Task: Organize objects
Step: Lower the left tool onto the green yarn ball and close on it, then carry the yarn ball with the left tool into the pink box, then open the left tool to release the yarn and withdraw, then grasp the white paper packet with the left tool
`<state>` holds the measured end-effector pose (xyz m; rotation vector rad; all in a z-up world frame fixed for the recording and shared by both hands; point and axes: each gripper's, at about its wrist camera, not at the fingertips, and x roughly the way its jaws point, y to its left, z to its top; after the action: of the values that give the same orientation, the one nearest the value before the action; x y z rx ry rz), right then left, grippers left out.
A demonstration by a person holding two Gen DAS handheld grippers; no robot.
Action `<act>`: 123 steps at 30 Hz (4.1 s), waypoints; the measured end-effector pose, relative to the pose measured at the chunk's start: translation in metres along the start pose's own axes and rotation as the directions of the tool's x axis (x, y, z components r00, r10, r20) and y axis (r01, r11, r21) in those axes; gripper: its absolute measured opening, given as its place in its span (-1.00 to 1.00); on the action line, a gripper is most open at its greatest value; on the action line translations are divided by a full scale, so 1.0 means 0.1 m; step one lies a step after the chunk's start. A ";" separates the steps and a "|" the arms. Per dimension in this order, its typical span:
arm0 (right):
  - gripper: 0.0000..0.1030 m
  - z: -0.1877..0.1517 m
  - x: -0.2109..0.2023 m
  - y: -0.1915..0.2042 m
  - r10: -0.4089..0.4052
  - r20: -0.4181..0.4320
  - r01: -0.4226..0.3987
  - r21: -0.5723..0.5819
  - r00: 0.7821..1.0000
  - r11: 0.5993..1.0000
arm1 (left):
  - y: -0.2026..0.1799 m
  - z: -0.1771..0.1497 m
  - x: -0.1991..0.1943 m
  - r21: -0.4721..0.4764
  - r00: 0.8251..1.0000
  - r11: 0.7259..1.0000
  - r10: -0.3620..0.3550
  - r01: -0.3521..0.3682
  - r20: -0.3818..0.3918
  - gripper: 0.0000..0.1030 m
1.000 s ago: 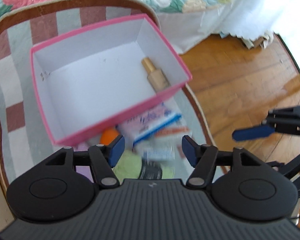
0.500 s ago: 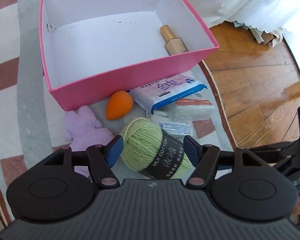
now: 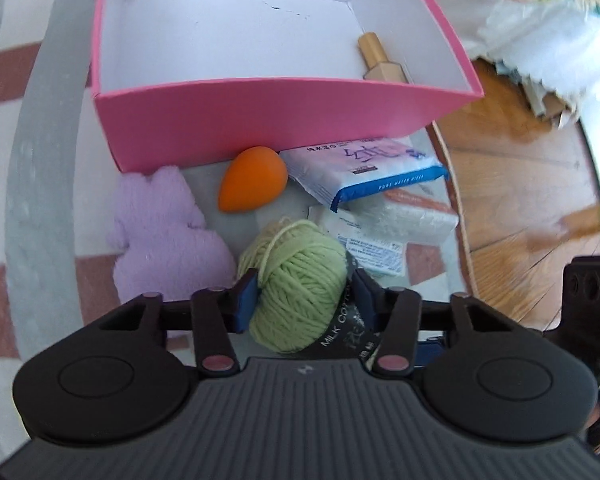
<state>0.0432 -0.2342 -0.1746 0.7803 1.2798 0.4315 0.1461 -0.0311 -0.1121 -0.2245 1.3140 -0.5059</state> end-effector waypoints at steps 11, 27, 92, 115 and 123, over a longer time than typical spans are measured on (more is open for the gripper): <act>0.15 -0.29 -0.25 0.52 -0.221 0.199 0.285 -0.401 0.955 0.871 | 0.20 -0.36 -0.16 -0.279 0.993 0.954 -0.117 0.112 -0.001 -0.16; 0.36 -0.22 -0.01 0.30 -0.250 0.153 0.293 -0.469 0.956 0.833 | 0.29 -0.42 -0.15 -0.163 0.978 0.965 -0.197 0.207 0.072 -0.19; 0.29 1.32 -0.62 0.59 -0.244 0.358 0.387 -0.414 0.902 0.824 | -0.32 1.24 -0.11 0.014 0.978 1.000 0.007 -0.011 0.211 -0.14; 0.67 0.33 -1.03 0.32 -0.162 0.107 0.184 -0.249 0.981 0.951 | -0.55 0.02 -0.64 0.204 0.997 0.979 -0.006 -0.011 0.080 0.09; 0.66 0.34 -0.57 -0.17 -0.195 0.094 0.202 -0.071 0.976 0.977 | -0.26 0.00 -0.15 0.119 0.998 0.993 -0.009 0.000 0.070 0.06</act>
<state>0.0591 -0.2941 -0.1452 0.5905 1.2380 0.2824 0.1373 -0.0468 -0.0875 -0.1453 1.2111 -0.5732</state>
